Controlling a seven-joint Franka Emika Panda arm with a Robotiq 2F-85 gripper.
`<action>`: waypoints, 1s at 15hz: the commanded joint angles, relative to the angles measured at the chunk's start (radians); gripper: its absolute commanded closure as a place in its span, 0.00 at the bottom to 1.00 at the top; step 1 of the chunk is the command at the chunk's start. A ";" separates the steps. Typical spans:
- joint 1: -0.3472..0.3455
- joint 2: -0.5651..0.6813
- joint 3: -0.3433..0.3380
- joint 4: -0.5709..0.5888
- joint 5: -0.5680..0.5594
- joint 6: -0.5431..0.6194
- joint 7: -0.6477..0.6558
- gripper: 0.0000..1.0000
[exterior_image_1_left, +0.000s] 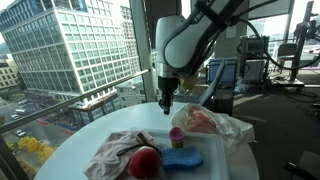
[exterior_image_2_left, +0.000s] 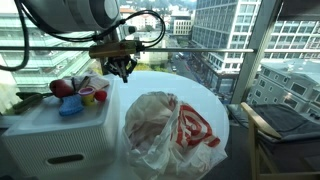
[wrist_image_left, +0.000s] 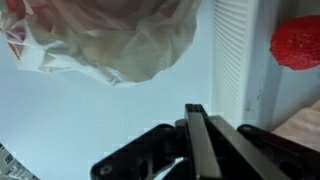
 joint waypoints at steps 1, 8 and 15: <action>-0.022 -0.036 -0.049 -0.040 -0.093 0.008 0.147 0.67; -0.036 -0.089 0.032 -0.066 0.267 -0.019 0.024 0.27; 0.002 -0.116 0.069 -0.055 0.434 -0.119 -0.031 0.00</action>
